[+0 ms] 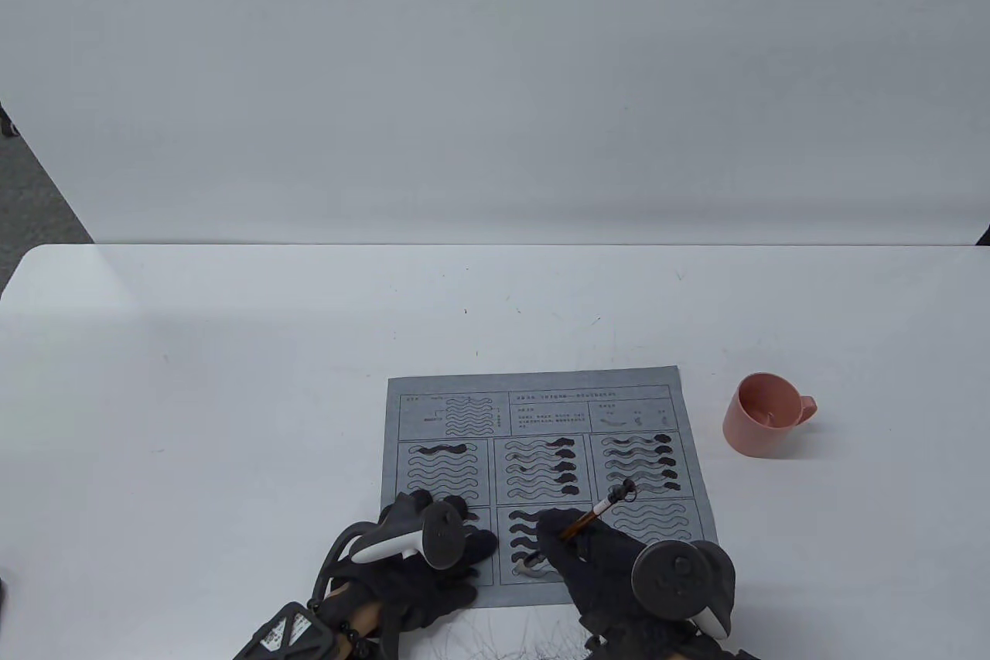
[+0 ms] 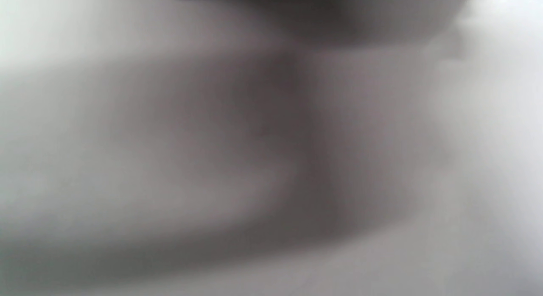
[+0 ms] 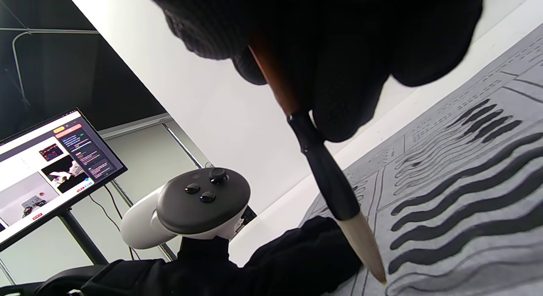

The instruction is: Trace patterns on water writing practice cloth with Chinese brush

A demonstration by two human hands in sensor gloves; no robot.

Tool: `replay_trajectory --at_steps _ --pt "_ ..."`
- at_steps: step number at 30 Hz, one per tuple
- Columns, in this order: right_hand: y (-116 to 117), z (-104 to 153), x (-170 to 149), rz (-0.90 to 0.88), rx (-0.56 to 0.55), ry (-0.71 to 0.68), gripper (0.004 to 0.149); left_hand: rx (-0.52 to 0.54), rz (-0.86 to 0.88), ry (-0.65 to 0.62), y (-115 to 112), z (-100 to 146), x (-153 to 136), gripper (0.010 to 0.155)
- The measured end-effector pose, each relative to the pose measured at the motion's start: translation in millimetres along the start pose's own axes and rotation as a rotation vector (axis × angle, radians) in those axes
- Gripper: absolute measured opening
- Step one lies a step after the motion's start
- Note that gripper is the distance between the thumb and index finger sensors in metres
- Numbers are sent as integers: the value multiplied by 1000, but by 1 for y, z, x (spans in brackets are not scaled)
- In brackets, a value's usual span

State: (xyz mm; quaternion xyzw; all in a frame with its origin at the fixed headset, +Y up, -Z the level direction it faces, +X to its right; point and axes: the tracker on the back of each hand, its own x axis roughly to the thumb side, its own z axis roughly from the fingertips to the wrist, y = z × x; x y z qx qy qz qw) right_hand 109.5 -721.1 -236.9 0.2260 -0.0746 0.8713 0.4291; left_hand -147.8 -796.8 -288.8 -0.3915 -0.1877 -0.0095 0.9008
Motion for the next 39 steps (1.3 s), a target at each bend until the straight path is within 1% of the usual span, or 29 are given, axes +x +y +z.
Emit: replay_trajectory --at_steps 16,39 --pt "1 -1 0 3 21 16 39 2 -5 2 0 0 0 71" --pt "1 -2 0 66 20 3 39 4 -8 3 0 0 0 71"
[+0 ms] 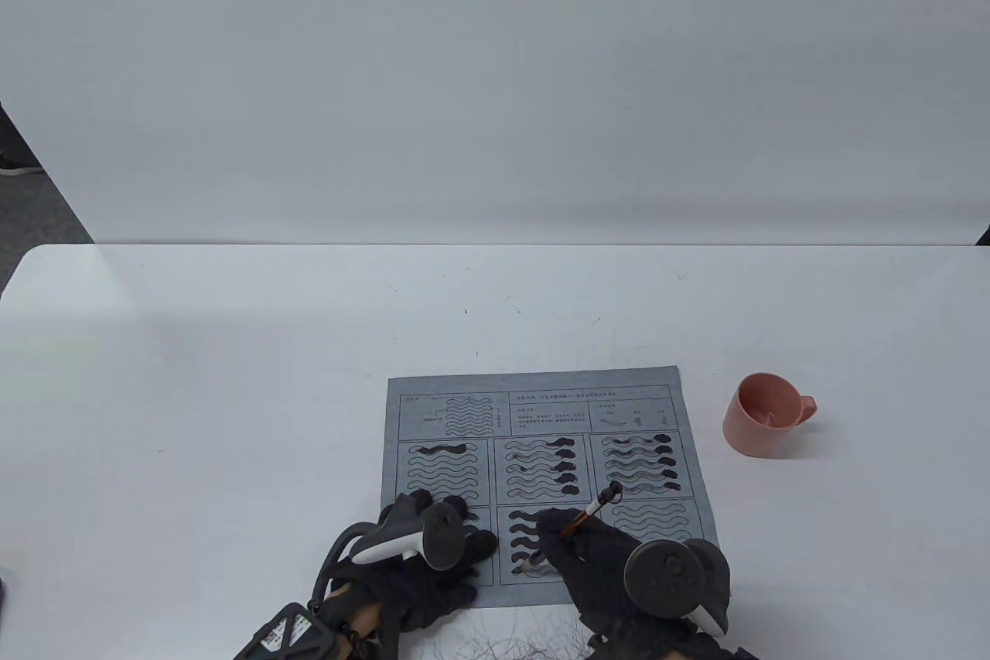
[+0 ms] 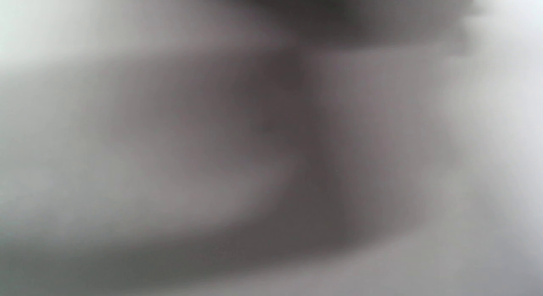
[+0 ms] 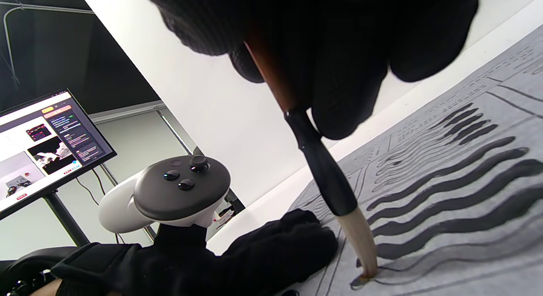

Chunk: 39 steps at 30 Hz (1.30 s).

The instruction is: Trace patterns on water writing practice cloth with Chinese brush

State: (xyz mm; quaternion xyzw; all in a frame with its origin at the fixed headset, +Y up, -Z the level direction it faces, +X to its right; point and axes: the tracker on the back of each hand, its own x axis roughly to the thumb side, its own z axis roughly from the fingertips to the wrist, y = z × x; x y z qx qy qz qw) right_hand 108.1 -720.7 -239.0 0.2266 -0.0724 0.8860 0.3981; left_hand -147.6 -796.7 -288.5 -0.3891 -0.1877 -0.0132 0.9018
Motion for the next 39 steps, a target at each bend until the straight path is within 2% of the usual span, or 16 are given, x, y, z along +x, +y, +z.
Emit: replay_trajectory --at_steps 39 --pt "-2 1 0 71 -2 3 38 1 1 0 0 0 0 71"
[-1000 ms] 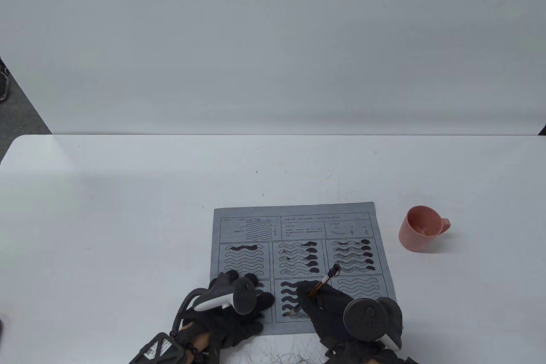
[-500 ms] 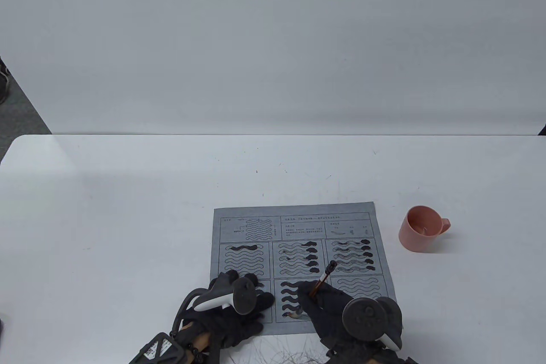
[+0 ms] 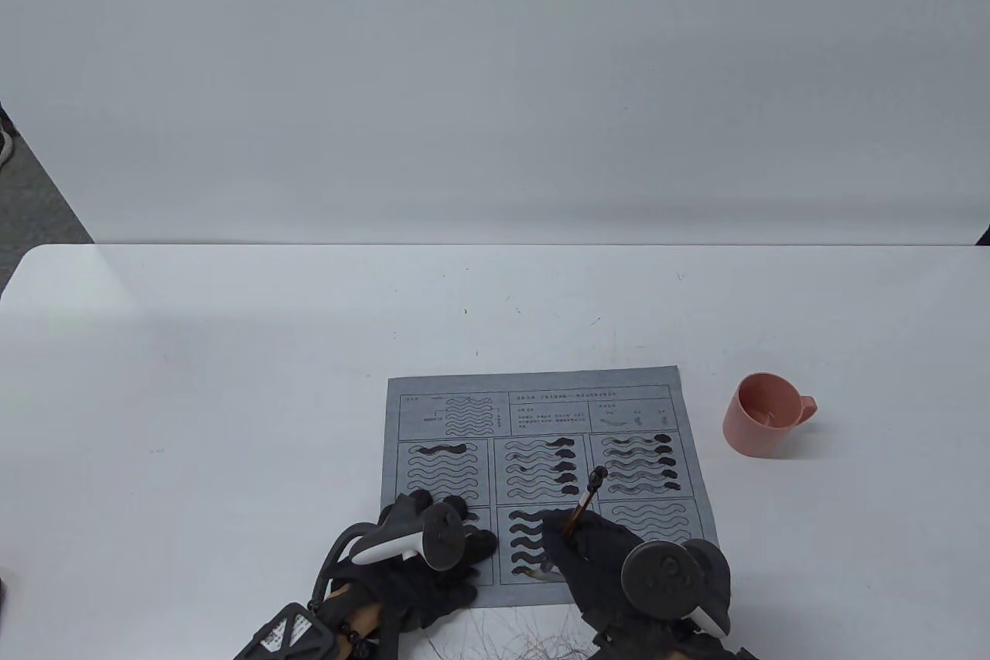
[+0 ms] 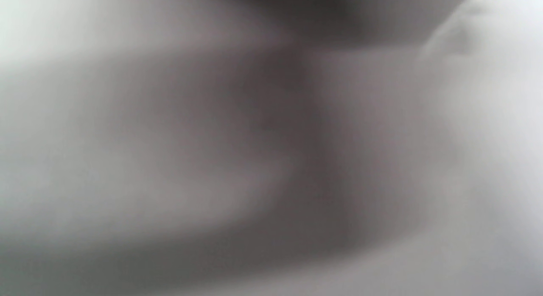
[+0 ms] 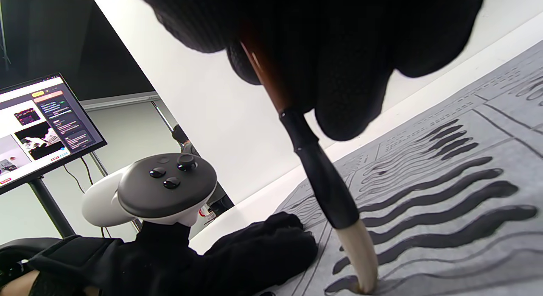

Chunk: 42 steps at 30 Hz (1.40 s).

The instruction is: Trace patterns on water writing practice cloth with Chinese brush

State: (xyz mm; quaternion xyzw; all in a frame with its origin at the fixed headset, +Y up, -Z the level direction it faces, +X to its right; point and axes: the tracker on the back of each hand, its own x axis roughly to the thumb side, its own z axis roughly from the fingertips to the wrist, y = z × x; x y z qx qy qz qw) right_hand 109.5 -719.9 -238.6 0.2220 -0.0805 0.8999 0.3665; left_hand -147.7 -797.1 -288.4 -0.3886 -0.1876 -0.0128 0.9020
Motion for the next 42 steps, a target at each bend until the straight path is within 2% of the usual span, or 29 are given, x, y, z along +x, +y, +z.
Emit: replay_trajectory --at_steps 42 --pt "-6 -1 -4 54 -32 -4 38 2 2 0 0 0 0 70"
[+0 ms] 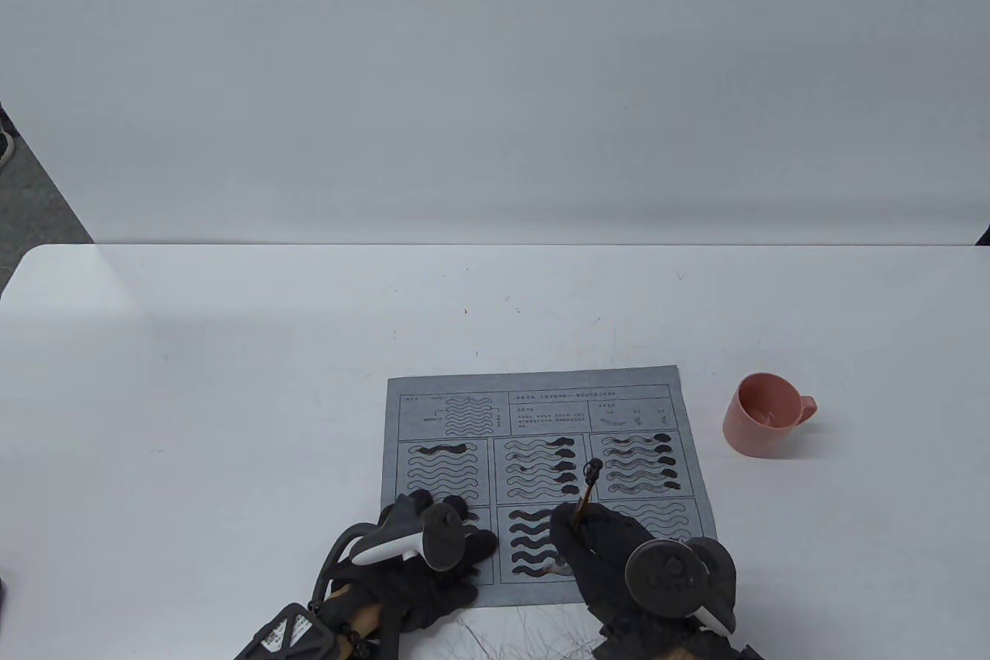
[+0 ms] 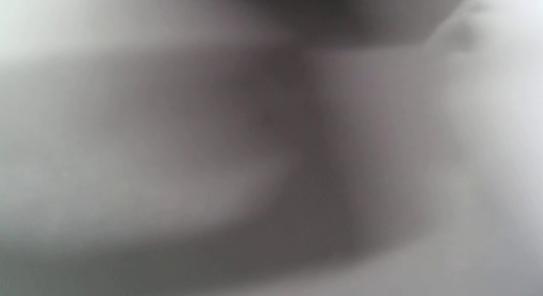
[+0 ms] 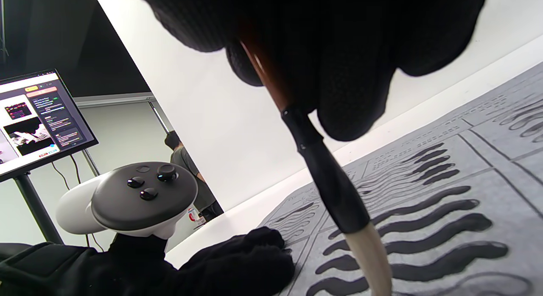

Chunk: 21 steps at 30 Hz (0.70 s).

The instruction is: Trace patterns on water writing practice cloth with Chinese brush

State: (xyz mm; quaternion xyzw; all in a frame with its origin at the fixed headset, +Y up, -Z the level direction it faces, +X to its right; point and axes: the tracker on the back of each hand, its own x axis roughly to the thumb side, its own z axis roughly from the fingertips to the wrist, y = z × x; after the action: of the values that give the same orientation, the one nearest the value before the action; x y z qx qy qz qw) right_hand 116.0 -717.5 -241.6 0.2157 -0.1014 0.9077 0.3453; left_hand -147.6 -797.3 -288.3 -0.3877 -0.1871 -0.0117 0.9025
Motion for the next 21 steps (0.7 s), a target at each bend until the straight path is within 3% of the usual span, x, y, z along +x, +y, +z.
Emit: replay_trajectory --at_steps 21 --pt "-1 0 0 32 -5 10 38 1 1 0 0 0 0 70"
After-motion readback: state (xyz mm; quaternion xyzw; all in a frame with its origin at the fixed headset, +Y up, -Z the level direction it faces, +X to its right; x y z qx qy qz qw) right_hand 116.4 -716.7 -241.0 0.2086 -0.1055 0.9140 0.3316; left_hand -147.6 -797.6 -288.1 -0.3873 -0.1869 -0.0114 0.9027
